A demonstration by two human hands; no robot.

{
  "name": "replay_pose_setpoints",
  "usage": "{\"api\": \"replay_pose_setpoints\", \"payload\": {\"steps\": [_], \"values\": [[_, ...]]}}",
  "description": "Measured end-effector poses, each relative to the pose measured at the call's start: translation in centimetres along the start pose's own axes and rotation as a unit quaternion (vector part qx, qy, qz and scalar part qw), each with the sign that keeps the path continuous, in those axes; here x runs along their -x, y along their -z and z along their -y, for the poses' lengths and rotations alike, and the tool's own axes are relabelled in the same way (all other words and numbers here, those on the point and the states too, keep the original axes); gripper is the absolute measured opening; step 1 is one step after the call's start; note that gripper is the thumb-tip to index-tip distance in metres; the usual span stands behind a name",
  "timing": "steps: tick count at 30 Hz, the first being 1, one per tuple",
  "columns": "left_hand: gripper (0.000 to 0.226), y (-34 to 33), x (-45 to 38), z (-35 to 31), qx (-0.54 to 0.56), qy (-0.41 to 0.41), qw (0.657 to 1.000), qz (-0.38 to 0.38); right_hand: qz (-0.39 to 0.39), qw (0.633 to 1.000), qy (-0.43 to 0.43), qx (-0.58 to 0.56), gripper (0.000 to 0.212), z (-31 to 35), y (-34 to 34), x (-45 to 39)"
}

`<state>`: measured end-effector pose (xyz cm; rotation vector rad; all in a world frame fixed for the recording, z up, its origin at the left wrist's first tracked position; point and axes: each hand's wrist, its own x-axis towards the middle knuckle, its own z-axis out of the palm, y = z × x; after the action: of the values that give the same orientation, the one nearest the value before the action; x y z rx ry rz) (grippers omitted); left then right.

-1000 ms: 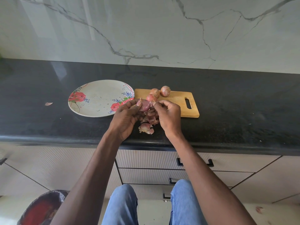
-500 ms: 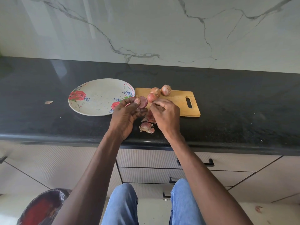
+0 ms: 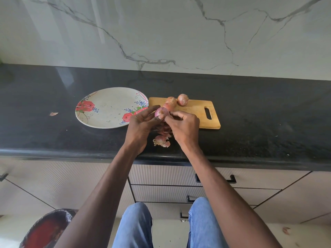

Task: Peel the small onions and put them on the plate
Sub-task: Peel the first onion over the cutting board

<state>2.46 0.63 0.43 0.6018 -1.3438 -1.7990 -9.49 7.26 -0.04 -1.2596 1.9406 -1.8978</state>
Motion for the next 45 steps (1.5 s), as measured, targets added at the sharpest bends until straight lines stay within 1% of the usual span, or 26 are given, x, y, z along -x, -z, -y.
{"api": "replay_pose_setpoints", "payload": {"steps": [2,6,12,14,17,19,22,24,27,30,31,33,34,36,38,40,42,45], "values": [[0.036,-0.1,0.1,0.0,-0.008,-0.005,1.0,-0.001,-0.007,1.0,0.013,0.015,0.017,-0.1,-0.1,0.1],[0.035,0.1,0.0,0.1,-0.027,-0.009,1.0,-0.005,-0.015,0.999,0.03,0.04,0.022,-0.5,-0.3,0.2],[0.036,0.2,-0.3,0.3,-0.013,-0.001,1.0,-0.018,-0.019,0.998,0.038,0.048,0.026,-0.1,-0.3,0.3],[0.037,0.6,-0.6,0.6,-0.001,0.011,1.0,-0.021,-0.021,0.999,0.031,0.034,0.021,0.1,-0.1,0.3],[0.039,0.8,-0.8,0.8,0.016,0.022,0.999,-0.023,-0.018,1.0,0.008,0.024,0.008,0.0,0.1,0.0],[0.043,0.7,-0.9,0.8,0.021,0.026,0.999,-0.021,-0.011,1.0,-0.015,0.01,0.007,-0.1,0.2,-0.1],[0.023,0.7,-0.9,0.8,0.023,0.026,0.999,-0.012,-0.009,0.999,-0.033,-0.015,0.01,-0.1,0.4,-0.2],[0.017,0.8,-0.9,0.7,0.029,0.028,0.999,-0.01,-0.028,0.999,-0.031,-0.016,0.014,-0.1,0.5,-0.2],[0.014,0.9,-1.0,0.6,0.049,0.03,0.998,-0.016,-0.038,0.999,0.013,0.025,0.018,-0.3,0.5,-0.1],[0.024,1.1,-1.0,0.7,0.073,0.034,0.996,-0.03,-0.008,0.988,0.092,0.122,0.009,-0.7,-0.2,0.1],[0.025,1.2,-1.1,0.8,0.076,0.033,0.996,-0.032,-0.009,0.985,0.104,0.135,0.01,-0.8,-0.4,0.1],[0.032,1.3,-1.2,1.0,0.08,0.029,0.996,-0.031,-0.01,0.99,0.09,0.109,0.02,-0.9,-0.3,-0.1],[0.036,1.3,-1.1,1.0,0.081,0.028,0.996,-0.025,0.002,0.995,0.064,0.082,0.026,-0.8,-0.1,-0.2],[0.038,1.2,-1.0,0.8,0.077,0.024,0.997,-0.008,0.037,0.999,0.012,0.034,0.029,-0.8,0.2,-0.5],[0.04,0.9,-0.8,0.6,0.075,0.026,0.997,-0.006,0.054,0.998,-0.005,0.013,0.026,-1.1,0.4,-0.6],[0.043,0.7,-0.7,0.5,0.07,0.023,0.997,-0.017,0.054,0.998,-0.01,-0.001,0.021,-1.0,0.3,-0.5],[0.037,0.7,-0.6,0.5,0.053,0.017,0.998,-0.015,0.039,0.999,-0.021,-0.009,0.014,-0.9,0.3,-0.5],[0.032,0.5,-0.4,0.4,0.034,0.011,0.999,-0.003,0.022,0.999,-0.035,-0.011,0.011,-0.6,0.0,-0.3]]}}
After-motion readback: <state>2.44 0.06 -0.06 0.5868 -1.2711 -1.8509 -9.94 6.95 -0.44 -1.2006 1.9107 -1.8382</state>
